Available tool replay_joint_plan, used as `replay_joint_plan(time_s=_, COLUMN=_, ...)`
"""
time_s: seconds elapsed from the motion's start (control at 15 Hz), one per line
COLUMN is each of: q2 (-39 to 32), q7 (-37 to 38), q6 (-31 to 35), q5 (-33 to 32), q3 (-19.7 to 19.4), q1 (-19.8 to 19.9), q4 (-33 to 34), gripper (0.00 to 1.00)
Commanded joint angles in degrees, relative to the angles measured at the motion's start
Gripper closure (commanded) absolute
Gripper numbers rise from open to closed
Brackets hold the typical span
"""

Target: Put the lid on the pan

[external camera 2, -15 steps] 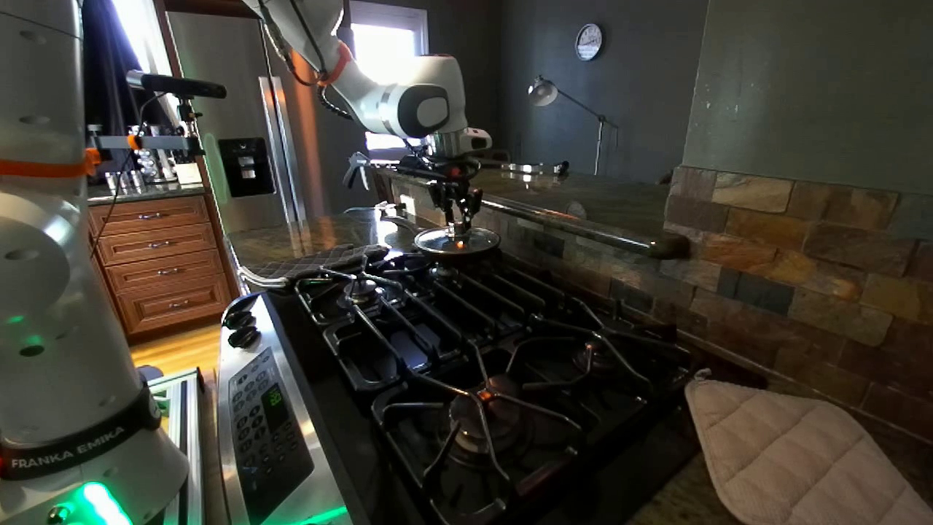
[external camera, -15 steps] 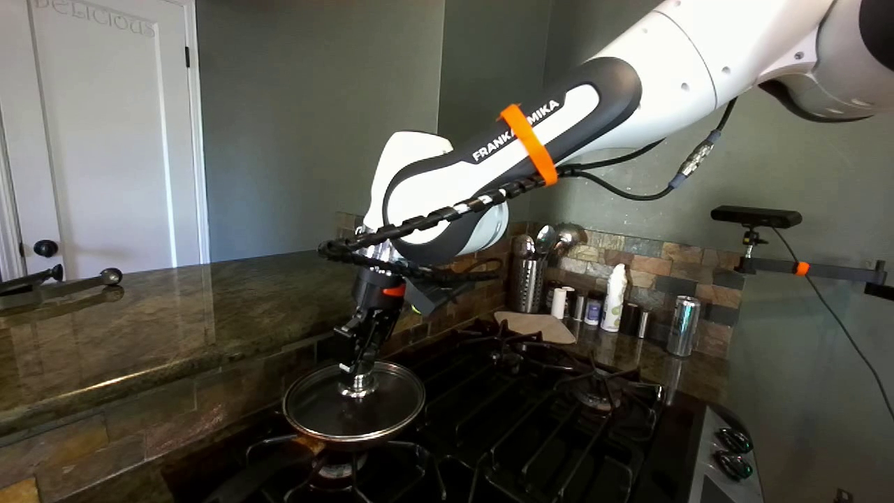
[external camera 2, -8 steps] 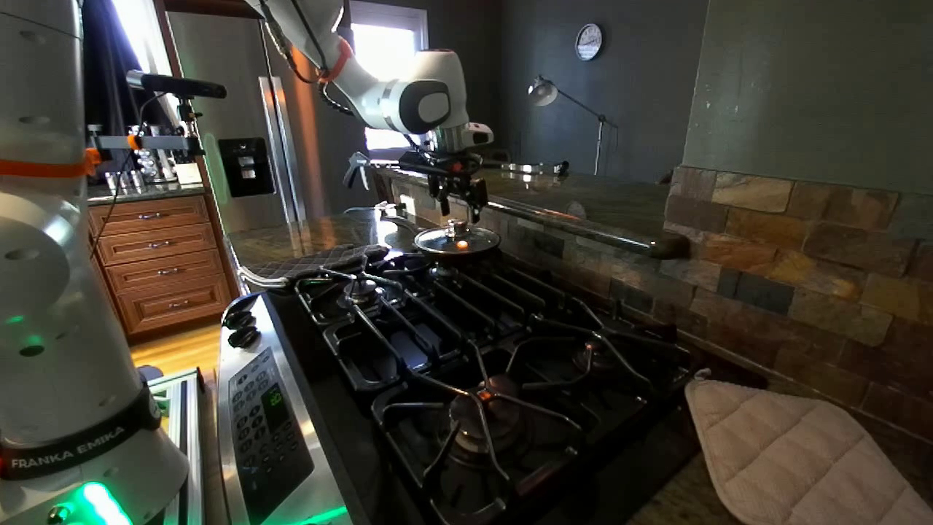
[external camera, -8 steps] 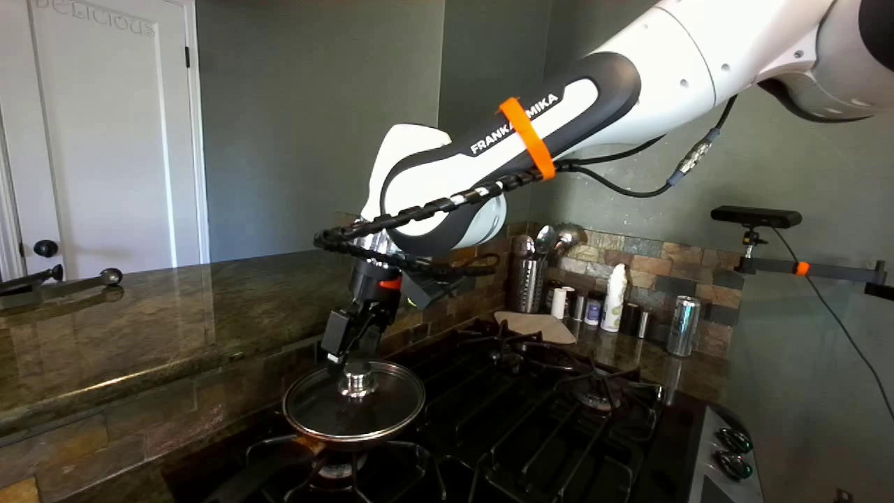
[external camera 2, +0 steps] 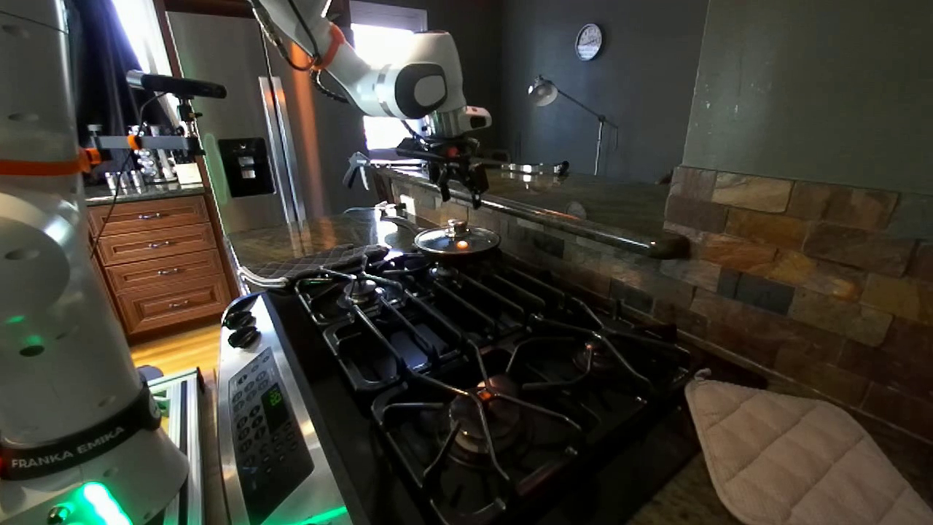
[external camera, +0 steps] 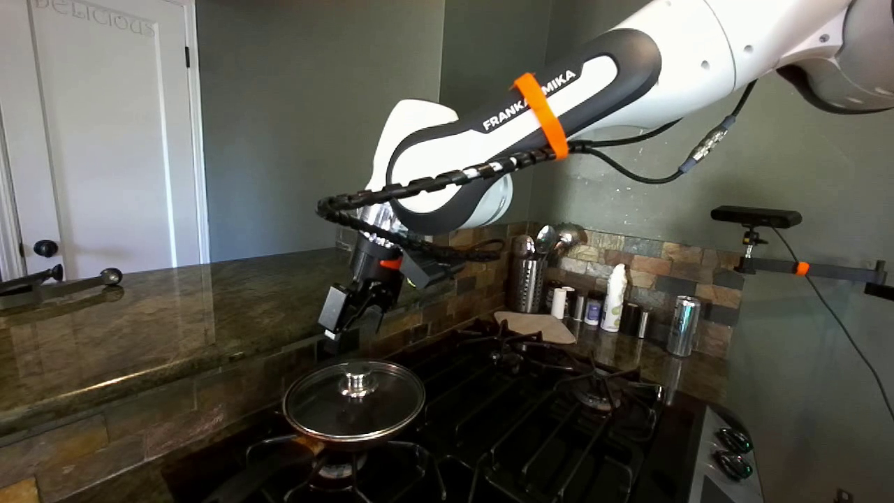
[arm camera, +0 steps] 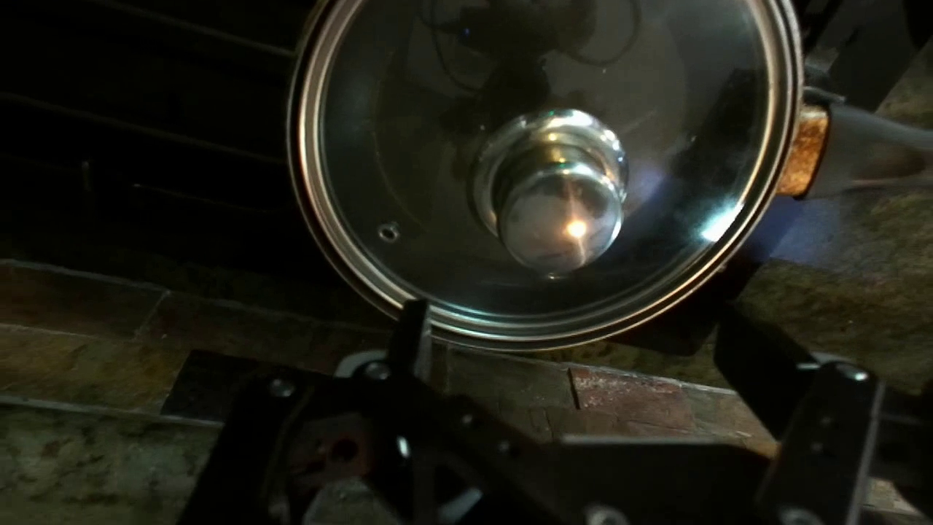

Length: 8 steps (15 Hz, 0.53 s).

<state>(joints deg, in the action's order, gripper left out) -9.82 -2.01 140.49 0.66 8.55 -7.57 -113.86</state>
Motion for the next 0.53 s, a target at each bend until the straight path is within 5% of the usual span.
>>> replay_joint_plan(time_s=0.0, q2=4.0, q7=4.6, q6=-4.6, q5=-1.3, q3=-0.6, q1=-0.8, q4=-1.2, gripper=0.0)
replay_joint_plan(time_s=0.47, q2=10.7, q7=10.3, q6=-13.0, q5=-3.8, q3=-0.3, q1=-0.6, q4=-1.1, gripper=0.0)
